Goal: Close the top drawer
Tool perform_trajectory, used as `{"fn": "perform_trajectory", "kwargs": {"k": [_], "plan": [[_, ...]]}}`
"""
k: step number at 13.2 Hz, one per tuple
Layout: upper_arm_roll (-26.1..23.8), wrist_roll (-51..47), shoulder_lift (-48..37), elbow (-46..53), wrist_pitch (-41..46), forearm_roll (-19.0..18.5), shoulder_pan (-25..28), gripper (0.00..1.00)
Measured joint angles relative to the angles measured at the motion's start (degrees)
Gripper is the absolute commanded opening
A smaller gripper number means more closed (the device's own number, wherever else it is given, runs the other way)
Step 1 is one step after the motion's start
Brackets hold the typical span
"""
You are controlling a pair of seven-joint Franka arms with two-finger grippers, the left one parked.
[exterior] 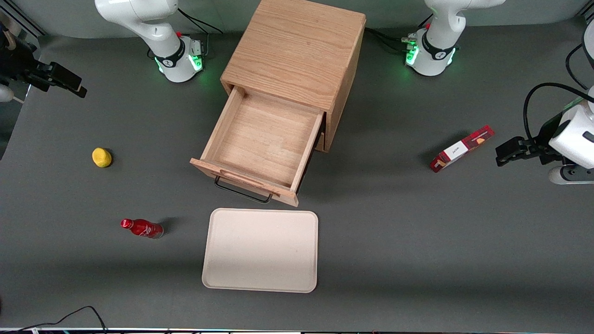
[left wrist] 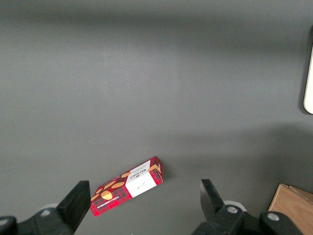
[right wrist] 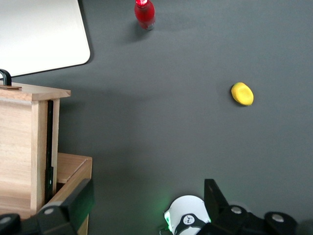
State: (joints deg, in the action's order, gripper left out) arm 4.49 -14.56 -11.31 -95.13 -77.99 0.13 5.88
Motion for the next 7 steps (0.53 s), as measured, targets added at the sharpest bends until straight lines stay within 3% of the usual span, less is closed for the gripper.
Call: {"fn": "perform_trajectory", "kwargs": {"k": [7], "plan": [[1.6,7.2,-0.2,0.7,0.6,0.0,-0.4,1.0]]}}
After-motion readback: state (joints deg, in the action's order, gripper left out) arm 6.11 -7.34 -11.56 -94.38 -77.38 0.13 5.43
